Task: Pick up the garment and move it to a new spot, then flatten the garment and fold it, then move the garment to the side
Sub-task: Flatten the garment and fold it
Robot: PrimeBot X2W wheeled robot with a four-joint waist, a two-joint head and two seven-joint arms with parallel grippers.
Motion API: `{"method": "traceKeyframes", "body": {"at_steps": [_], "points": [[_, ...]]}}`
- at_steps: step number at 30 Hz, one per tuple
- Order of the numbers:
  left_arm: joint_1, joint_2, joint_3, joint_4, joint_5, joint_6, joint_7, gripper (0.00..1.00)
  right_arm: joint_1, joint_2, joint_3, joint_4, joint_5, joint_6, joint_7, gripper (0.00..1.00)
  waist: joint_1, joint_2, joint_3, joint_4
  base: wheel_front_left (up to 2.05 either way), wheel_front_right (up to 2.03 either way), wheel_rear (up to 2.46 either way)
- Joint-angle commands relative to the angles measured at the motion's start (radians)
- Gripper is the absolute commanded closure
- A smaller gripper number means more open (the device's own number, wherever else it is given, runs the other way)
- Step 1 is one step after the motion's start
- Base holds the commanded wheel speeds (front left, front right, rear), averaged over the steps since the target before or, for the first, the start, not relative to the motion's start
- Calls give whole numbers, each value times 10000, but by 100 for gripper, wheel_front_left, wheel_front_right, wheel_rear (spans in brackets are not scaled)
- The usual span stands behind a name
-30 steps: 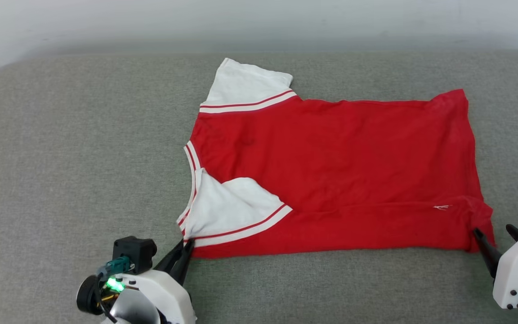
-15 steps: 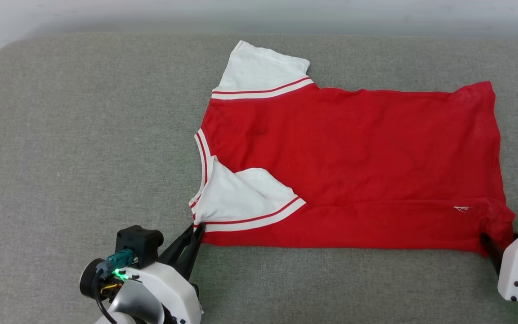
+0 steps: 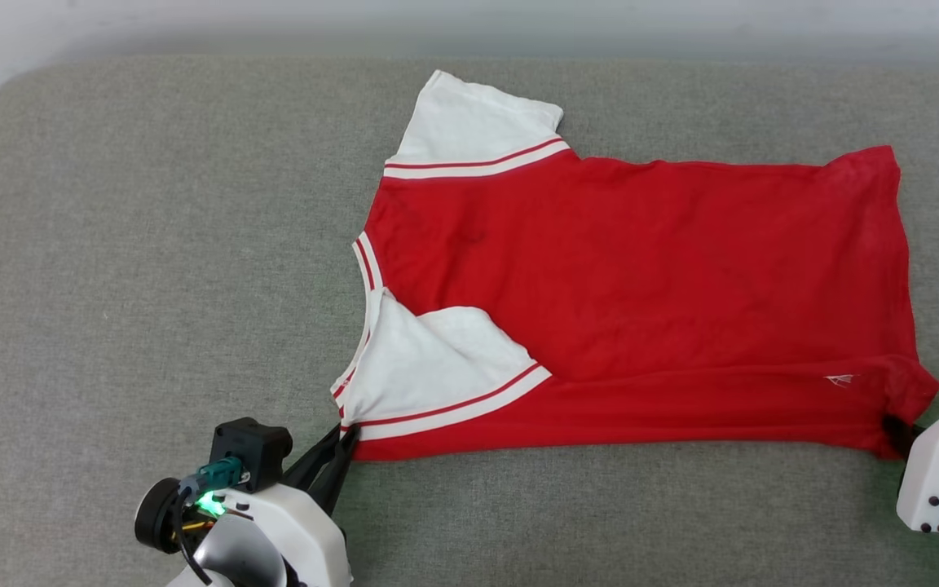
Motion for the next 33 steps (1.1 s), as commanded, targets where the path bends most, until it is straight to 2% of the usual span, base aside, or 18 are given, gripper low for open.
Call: {"method": "traceKeyframes", "body": {"at_steps": [1,9,20,25,32,33], "points": [[92,64,24,92,-1,-19,-20,100,179,-4,78,349,21,-25,62,100,0,0,-171,-64,0,0,0],[562,309,3,427,-156,97,140,100,353,-460,417,-611,658,-22,486,100,0,0,-858,-298,0,0,0],[1950,686,5,149,-545,475,457,100,1575,-1112,558,-2531,1631,-24,2027,100,0,0,-1498,-425,0,0,0],[2360,628,-113,-113,-670,513,510,100,2474,-1043,336,-2946,1819,-22,2744,100,0,0,-1574,-373,0,0,0],[2086,330,-422,234,-614,288,424,100,2935,-788,309,-2727,1534,-22,2668,100,0,0,-1599,-371,0,0,0],[1997,284,-430,304,-602,247,360,76,2881,-786,334,-2635,1486,-22,2594,100,0,0,-1608,-378,0,0,0]]}}
